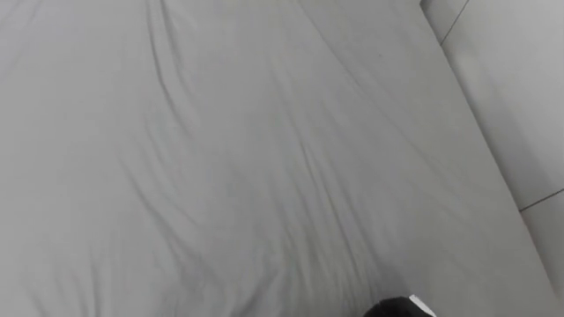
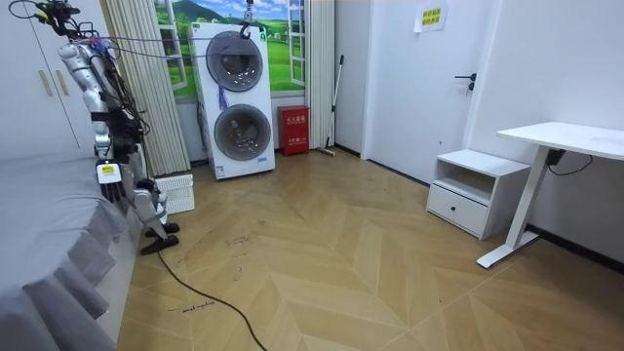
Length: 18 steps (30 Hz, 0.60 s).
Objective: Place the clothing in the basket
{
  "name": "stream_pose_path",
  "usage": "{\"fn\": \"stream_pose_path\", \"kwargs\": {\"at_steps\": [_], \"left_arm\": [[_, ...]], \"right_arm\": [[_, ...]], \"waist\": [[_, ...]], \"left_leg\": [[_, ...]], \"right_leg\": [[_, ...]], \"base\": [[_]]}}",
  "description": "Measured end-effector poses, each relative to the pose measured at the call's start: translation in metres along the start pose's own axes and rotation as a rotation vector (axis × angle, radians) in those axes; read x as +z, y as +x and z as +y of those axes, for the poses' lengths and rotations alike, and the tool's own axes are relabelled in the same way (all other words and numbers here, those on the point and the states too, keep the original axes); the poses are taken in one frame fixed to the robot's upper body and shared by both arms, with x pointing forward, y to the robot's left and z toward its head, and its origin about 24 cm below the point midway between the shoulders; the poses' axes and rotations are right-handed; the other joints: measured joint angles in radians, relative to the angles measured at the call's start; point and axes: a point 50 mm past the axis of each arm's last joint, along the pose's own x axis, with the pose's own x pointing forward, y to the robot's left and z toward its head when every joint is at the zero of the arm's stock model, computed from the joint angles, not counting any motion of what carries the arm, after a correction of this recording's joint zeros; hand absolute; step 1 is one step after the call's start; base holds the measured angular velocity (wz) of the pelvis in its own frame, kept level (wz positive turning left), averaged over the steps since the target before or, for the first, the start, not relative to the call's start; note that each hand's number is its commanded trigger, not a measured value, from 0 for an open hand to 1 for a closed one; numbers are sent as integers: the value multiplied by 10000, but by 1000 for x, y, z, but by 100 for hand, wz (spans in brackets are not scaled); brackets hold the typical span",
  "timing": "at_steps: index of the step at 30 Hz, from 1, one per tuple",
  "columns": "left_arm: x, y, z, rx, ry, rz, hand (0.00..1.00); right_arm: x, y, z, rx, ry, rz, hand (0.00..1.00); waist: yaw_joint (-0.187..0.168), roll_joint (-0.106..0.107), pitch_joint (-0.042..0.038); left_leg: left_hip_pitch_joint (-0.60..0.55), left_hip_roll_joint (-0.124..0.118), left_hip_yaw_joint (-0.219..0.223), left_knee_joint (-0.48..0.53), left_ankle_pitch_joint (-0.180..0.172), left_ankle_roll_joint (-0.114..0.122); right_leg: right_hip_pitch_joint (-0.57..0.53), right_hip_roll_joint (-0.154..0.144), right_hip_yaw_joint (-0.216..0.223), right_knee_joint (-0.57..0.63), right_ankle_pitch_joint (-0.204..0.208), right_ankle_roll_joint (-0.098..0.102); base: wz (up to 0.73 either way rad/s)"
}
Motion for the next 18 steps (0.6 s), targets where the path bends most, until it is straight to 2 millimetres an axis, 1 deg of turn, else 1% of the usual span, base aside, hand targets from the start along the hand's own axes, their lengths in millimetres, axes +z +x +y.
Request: {"fn": "stream_pose_path", "kwargs": {"at_steps": [2, 5, 7, 8, 9, 11, 12, 16, 18], "left_arm": [[-1, 0, 0, 1, 86, 97, 0], [-5, -1, 1, 56, 158, 264, 0], [-8, -1, 2, 107, 202, 306, 0], [-14, -2, 4, 165, 193, 432, 0], [-13, -3, 5, 157, 122, 339, 0], [-14, -3, 6, 208, -28, 321, 0], [-12, -3, 6, 212, -128, 223, 0], [-17, -4, 6, 241, -207, 322, 0], [-18, -4, 6, 248, 41, 393, 0]], "right_arm": [[-2, -2, -1, -35, -55, 14, 100], [4, -4, -7, -262, -376, -318, 100], [14, -6, -13, -435, -540, -619, 100], [22, -8, -19, -632, -564, -994, 100], [29, -11, -25, -881, -504, -1381, 100], [41, -16, -36, -1287, -351, -1965, 100], [47, -20, -43, -1545, -136, -2329, 100], [68, -32, -63, -2276, 558, -3448, 100], [81, -41, -73, -2732, 988, -4198, 100]], "waist": [[-2, 23, 14], [-6, 54, 24], [-39, 44, 32], [-68, 31, 46], [-80, 6, 74], [-96, -47, 97], [-71, -65, 91], [-98, -43, 102], [-120, -12, 108]], "left_leg": [[182, -6, 13, -33, -1, 0], [433, -2, 22, -145, -1, -1], [684, 3, 37, -207, -1, -1], [853, 0, 48, -220, -2, -2], [1003, -4, 95, -238, -4, -4], [1163, -14, 106, -261, -5, -4], [1262, -20, 106, -263, -5, -4], [1600, -59, 118, -300, -7, 0], [1661, -63, 154, -302, -9, 3]], "right_leg": [[198, -3, 2, -57, 2, 4], [382, 16, 90, -67, 2, 4], [588, 29, 160, -75, 2, 4], [746, 25, 174, -77, -4, 13], [905, 20, 175, -105, -13, 29], [1128, 18, 163, -240, -16, 34], [1220, 14, 159, -239, -22, 46], [1443, -21, 198, -244, -93, 129], [1494, -18, 250, -233, -102, 140]], "base": [[2], [-8], [-12], [-5], [0], [6], [5], [0], [-2]]}}
